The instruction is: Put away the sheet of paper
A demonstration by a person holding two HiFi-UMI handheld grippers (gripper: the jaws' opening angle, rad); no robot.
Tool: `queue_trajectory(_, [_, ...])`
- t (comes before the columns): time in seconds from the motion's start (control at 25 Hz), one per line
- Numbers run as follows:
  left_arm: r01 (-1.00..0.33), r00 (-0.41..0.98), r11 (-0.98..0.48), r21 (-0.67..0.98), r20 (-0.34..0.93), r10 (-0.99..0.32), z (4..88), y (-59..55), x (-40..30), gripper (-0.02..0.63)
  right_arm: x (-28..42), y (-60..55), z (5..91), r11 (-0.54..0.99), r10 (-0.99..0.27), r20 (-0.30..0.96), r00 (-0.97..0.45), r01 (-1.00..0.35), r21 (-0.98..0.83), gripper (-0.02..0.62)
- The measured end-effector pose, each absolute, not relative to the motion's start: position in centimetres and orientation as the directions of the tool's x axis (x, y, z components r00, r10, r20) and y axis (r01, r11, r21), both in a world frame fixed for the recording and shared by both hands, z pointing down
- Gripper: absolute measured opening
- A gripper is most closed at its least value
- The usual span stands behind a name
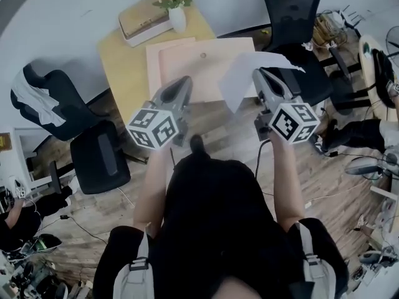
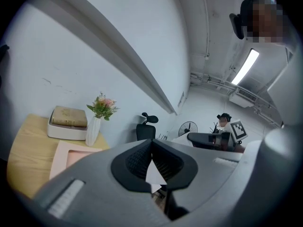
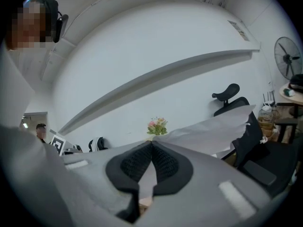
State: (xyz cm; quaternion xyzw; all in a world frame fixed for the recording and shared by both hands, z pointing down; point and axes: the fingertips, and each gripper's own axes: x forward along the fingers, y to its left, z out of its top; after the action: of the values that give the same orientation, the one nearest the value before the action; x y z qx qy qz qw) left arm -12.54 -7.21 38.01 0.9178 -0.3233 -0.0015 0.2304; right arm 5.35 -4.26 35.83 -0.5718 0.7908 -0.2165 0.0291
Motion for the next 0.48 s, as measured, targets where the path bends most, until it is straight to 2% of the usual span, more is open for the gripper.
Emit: queue_trajectory(0.48, [-0.579,0.806,-0.688,0.437,0.178,-0.565,39.8,-11.4,-13.2,0.011,2.8,-10.3,38.6,0.272,-0.889,0.247,-0.385,-0.879,-0.392,0.003])
